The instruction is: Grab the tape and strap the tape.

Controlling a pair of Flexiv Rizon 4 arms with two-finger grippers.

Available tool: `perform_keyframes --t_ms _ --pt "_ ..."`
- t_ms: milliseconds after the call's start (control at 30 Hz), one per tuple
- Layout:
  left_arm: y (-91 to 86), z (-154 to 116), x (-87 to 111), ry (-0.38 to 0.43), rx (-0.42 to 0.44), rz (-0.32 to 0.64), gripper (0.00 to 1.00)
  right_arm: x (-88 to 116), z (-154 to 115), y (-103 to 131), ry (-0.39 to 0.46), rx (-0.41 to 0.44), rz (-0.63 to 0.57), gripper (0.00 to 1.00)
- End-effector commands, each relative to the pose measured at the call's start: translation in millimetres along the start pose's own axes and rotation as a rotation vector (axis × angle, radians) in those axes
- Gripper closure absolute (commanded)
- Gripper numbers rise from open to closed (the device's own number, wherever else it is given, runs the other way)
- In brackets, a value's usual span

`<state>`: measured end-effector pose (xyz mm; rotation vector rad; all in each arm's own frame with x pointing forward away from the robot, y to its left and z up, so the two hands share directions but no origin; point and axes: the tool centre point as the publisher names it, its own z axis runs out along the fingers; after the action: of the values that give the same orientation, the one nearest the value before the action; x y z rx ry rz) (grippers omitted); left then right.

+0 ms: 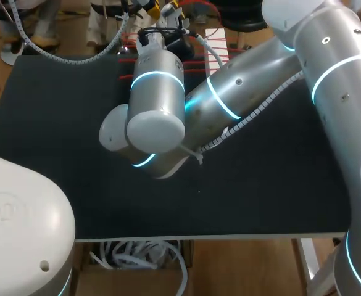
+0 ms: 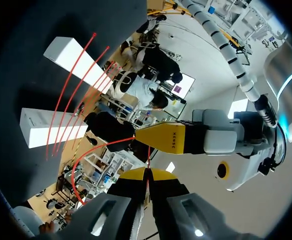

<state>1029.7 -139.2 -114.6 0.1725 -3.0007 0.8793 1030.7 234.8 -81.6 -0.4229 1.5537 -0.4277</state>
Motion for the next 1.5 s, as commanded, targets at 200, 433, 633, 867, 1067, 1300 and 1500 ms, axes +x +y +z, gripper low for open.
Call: perform_keyframes --t_ms 200,433,633,867,1067,1300,1500 --pt "-0.8 -0.6 -0.2 0.002 -0.003 -0.001 1.0 -4.2 -1.3 6.2 0.011 0.001 -0.001 1.0" --pt "-0.8 -0.6 -0.2 0.002 -0.003 -0.001 1.0 -5.6 -2.6 11.5 0.019 0.0 -0.002 1.0" --pt "-0.8 -0.6 -0.2 0.002 -0.003 -0.001 1.0 -5.0 -3.1 18.3 0.02 0.006 -0.009 1.0" --pt "-0.8 -0.6 -0.2 0.002 -0.003 -0.001 1.0 -5.0 -2.6 26.2 0.025 0.013 -0.027 1.0" --pt "-0.8 -0.6 -0.2 0.002 -0.003 -0.001 1.0 -4.6 -3.3 30.3 0.027 0.012 -0.04 1.0" --pt "-0.8 -0.6 -0.2 0.002 -0.003 -0.001 1.0 -8.0 -2.5 27.4 0.028 -0.002 -0.011 1.0" --pt "-0.8 -0.6 -0.2 0.002 -0.003 -0.001 1.0 -13.5 -4.3 16.8 0.016 -0.031 0.033 0.18"
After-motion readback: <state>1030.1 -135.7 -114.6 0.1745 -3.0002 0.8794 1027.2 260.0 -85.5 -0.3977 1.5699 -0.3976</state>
